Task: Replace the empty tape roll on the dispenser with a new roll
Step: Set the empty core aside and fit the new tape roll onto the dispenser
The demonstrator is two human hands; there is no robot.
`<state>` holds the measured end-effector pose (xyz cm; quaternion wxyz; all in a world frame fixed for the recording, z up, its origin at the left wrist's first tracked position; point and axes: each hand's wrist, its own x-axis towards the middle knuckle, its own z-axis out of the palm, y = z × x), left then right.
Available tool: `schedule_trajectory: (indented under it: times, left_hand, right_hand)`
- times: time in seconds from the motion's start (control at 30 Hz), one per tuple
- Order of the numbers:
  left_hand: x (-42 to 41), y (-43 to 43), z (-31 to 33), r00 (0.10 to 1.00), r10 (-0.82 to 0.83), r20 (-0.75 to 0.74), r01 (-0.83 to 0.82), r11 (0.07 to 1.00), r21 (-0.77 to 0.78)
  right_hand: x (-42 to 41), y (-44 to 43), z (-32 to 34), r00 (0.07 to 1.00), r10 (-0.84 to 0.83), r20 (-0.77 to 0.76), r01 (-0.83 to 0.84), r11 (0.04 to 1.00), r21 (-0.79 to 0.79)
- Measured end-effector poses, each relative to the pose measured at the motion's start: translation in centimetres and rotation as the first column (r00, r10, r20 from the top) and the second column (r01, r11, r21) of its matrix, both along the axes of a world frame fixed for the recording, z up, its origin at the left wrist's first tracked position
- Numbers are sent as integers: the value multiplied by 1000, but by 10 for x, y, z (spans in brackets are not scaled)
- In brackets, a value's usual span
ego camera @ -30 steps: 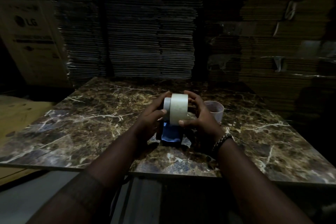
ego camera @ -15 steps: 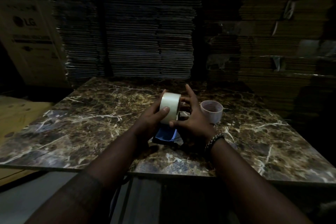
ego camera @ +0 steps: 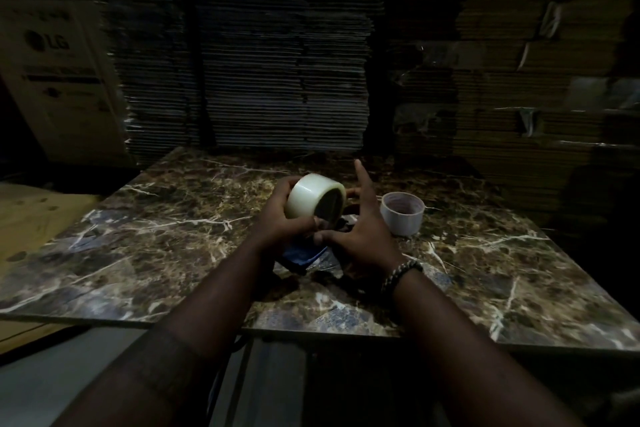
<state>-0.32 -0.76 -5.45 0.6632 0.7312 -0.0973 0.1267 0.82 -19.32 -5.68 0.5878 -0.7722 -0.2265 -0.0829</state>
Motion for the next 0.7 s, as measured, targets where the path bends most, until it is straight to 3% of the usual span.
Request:
schedule_trajectory:
  times: [0.2,0.47,0.7]
  left_hand:
    - [4,8,-1,998,49,48,-51,998,34]
    - [9,14,-2,990,104,95,-108,993,39]
    - [12,13,2,993,67,99,-60,996,-68]
  right_hand:
    - [1,-3,4,994,-44,-96,56,990,127]
    - [7,-6,14,879,140,-456,131,849,513]
    - [9,-8,19,784,189,-591,182,840,510]
